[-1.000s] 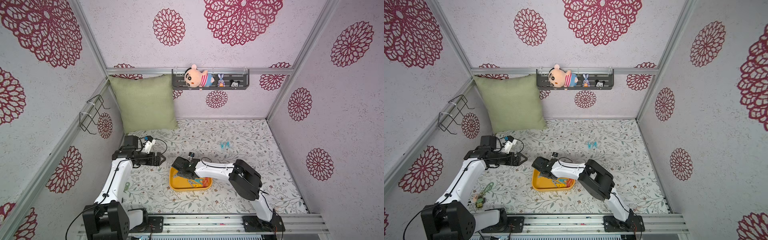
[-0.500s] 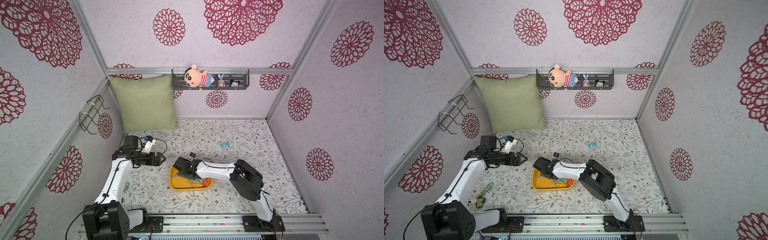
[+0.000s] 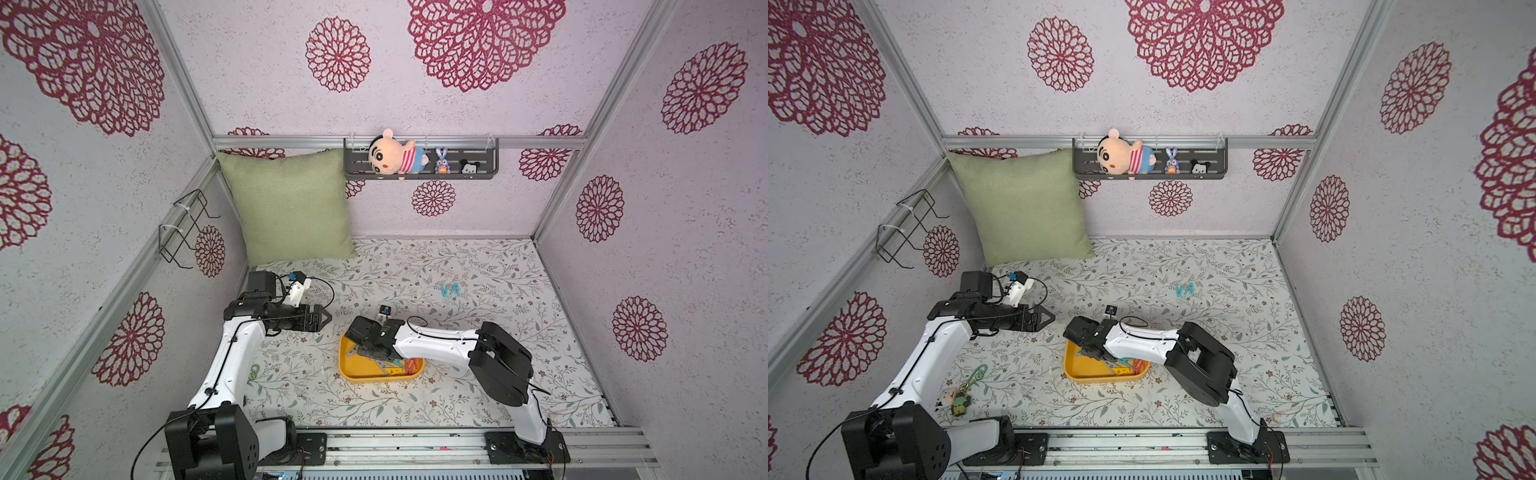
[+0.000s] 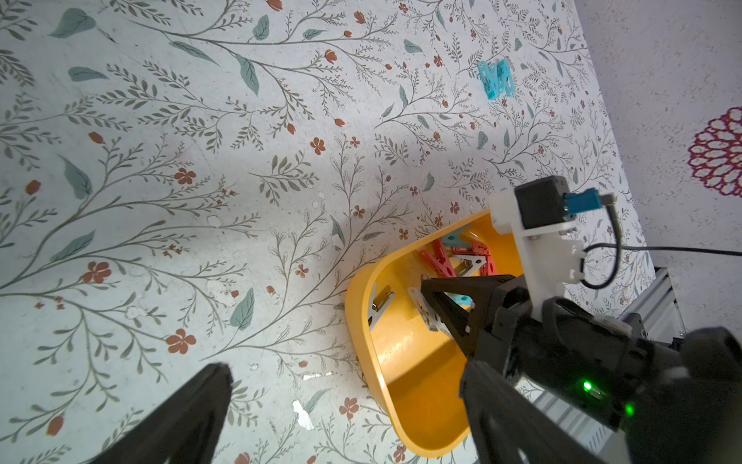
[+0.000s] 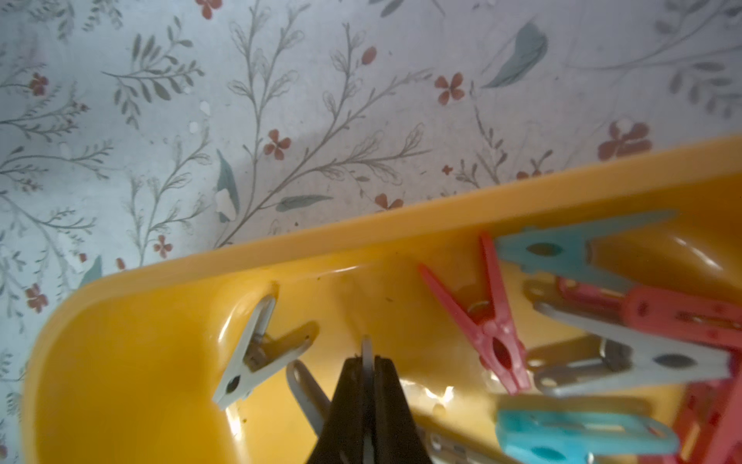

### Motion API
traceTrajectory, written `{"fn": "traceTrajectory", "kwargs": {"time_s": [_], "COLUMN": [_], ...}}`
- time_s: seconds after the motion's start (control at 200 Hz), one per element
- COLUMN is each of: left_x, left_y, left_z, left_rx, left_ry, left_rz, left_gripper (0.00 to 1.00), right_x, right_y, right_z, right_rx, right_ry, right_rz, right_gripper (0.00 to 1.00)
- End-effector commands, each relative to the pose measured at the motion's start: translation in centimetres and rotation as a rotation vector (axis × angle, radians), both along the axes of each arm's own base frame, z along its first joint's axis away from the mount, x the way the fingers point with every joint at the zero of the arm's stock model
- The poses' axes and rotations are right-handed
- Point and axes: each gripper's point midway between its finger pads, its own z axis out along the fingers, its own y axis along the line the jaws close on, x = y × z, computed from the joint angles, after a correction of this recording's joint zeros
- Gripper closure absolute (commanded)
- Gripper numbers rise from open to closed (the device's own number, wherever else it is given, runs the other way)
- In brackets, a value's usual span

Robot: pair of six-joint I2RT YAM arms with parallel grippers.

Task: Take the clothespins out of the storage box
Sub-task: Pick up the clothespin from the storage box, then place the clothespin at the center of the board.

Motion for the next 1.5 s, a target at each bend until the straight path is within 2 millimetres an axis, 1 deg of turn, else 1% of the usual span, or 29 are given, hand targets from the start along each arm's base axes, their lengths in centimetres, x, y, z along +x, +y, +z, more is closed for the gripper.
{"fn": "traceTrajectory", "kwargs": {"time_s": [0.0, 0.155, 0.205, 0.295, 0.36, 0.455, 0.57, 0.655, 0.836, 1.011, 1.096, 1.136, 1.251, 1.376, 1.491], "left_x": [0.3, 0.3, 0.3, 0.4, 0.3, 0.3, 0.4, 0.3, 0.4, 0.4, 0.4, 0.4, 0.3, 0.3, 0.3], "left_y": [0.2, 0.2, 0.2, 0.2, 0.2, 0.2, 0.3, 0.3, 0.4, 0.5, 0.5, 0.5, 0.4, 0.4, 0.4], "left_z": [0.8, 0.8, 0.7, 0.7, 0.6, 0.6, 0.6, 0.6, 0.7, 0.7, 0.7, 0.7, 0.8, 0.9, 0.8], "left_rx": [-0.001, -0.003, -0.002, -0.003, -0.004, -0.004, -0.001, 0.002, 0.007, 0.011, 0.012, 0.011, 0.008, 0.008, 0.009], "left_ry": [-0.034, -0.030, -0.027, -0.028, -0.025, -0.024, -0.023, -0.022, -0.030, -0.031, -0.032, -0.033, -0.035, -0.037, -0.037], "left_rz": [0.004, 0.004, 0.005, 0.004, 0.004, 0.004, 0.008, 0.008, 0.012, 0.014, 0.016, 0.015, 0.012, 0.012, 0.012], "left_gripper": [0.02, 0.03, 0.03, 0.03, 0.03, 0.03, 0.03, 0.03, 0.03, 0.03, 0.03, 0.03, 0.03, 0.03, 0.03], "right_x": [0.1, 0.3, 0.6, 1.5, 2.5, 4.3, 6.9, 8.8, 12.5, 15.2, 16.3, 16.8, 18.5, 20.5, 22.2], "right_y": [-0.6, -1.7, -2.0, -3.5, -5.0, -7.2, -11.6, -15.3, -22.9, -28.9, -31.3, -32.0, -33.2, -33.8, -33.7], "right_z": [5.3, 8.3, 9.4, 11.1, 11.8, 12.3, 12.6, 11.9, 8.7, 6.1, 4.8, 4.2, 2.4, 0.9, -0.1], "right_rx": [0.003, -0.009, -0.020, -0.057, -0.072, -0.035, -0.050, -0.068, -0.107, -0.147, -0.187, -0.204, -0.240, -0.277, -0.296], "right_ry": [-0.093, -0.142, -0.161, -0.182, -0.174, -0.135, -0.128, -0.097, -0.005, 0.062, 0.088, 0.101, 0.143, 0.166, 0.180], "right_rz": [0.043, 0.074, 0.087, 0.092, 0.090, 0.094, 0.043, 0.002, -0.080, -0.163, -0.202, -0.213, -0.216, -0.210, -0.191], "right_gripper": [1.00, 1.00, 1.00, 1.00, 1.00, 1.00, 1.00, 1.00, 1.00, 1.00, 1.00, 1.00, 1.00, 1.00, 1.00]}}
